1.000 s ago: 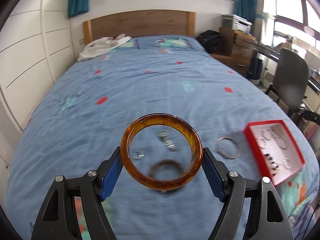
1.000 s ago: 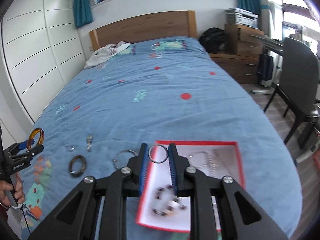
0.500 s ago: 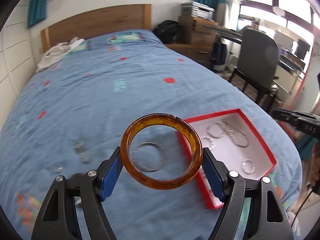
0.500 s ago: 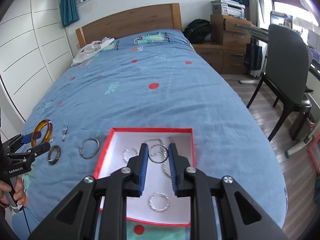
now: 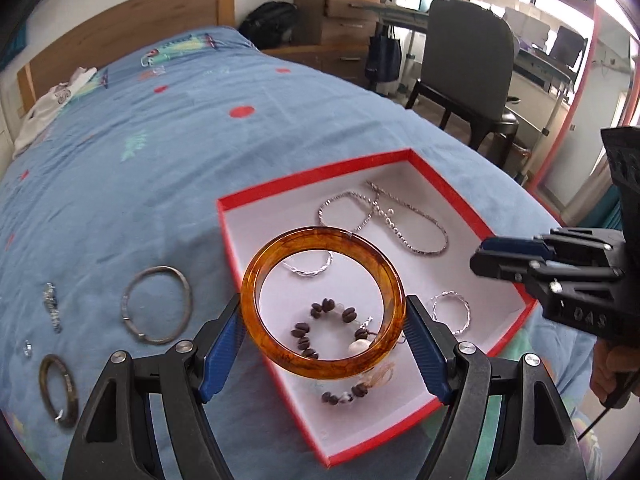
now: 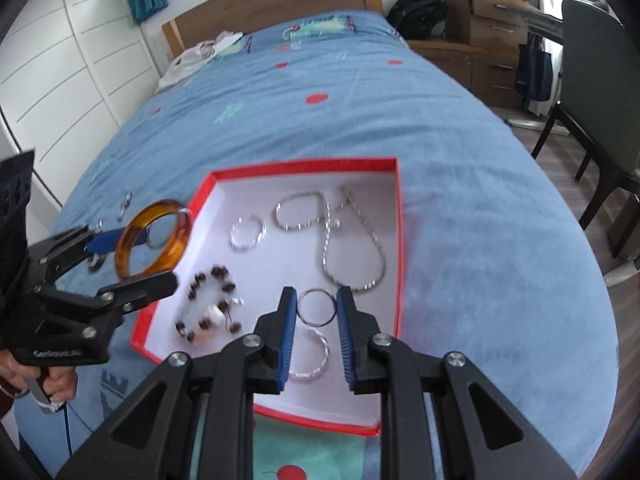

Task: Organize jewelry
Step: 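Lower the amber bangle with the left tool while the right tool lowers the ring into the box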

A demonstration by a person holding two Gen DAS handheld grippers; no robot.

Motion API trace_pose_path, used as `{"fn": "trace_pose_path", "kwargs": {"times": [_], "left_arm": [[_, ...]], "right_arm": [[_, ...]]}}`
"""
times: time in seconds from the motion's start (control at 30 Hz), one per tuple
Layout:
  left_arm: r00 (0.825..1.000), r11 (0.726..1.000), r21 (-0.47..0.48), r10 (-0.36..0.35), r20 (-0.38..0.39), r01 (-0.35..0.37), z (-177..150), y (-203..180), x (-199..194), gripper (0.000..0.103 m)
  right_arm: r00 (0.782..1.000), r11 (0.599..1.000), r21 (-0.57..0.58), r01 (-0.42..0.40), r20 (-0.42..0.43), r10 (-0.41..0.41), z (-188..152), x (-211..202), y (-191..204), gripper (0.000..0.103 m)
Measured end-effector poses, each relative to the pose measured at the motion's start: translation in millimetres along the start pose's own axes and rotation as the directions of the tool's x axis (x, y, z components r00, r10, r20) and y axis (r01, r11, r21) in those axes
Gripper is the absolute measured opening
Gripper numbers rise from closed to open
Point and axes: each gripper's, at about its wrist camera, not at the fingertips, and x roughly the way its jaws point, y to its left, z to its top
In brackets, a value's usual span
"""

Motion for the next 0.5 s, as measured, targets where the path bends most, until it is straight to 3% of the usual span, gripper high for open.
{"fn": "trace_pose_path", "kwargs": {"times": [0.13,0.5], "left_arm": [[0.999,1.0,-0.006,-0.005,-0.036,0.005,4.0,-0.4,18.2,0.075],[0.996,0.995,0.1,0.028,-0.09,-0.018,0.0,-8.9,40.5,0.075]], "right_arm": [[1.0,1.0,-0.024,-0.019,-0.023,0.019,-3.9,7.1,-0.4,0.019],[0.993,0.99,-0.139,-0.034,-0.118,0.018,-4.9,32.8,4.6,0.019]]}}
